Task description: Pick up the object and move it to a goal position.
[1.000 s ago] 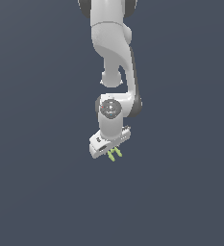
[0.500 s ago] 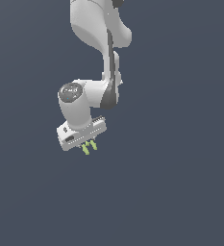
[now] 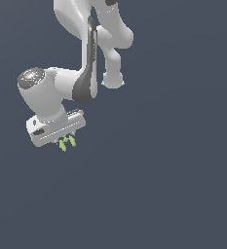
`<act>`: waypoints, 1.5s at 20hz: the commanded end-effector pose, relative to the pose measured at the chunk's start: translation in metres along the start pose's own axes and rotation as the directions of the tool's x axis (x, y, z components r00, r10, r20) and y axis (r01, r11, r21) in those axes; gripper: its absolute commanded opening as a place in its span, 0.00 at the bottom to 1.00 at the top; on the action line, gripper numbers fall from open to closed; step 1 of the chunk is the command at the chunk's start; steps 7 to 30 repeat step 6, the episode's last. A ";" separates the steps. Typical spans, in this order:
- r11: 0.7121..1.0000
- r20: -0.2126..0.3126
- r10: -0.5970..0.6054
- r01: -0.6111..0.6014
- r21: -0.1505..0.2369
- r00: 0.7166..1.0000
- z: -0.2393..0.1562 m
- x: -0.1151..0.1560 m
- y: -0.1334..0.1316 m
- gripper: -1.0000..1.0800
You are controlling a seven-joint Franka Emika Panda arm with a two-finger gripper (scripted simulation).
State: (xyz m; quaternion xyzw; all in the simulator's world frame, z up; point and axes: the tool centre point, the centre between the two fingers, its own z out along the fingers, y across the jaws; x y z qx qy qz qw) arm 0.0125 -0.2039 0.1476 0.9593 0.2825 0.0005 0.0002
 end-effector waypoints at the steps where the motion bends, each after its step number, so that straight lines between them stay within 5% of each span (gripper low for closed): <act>1: 1.000 0.000 -0.002 0.002 0.001 1.000 -0.006 -0.006 0.010 0.00; 30: 1.000 0.001 -0.002 0.002 0.001 1.000 -0.010 -0.010 0.017 0.00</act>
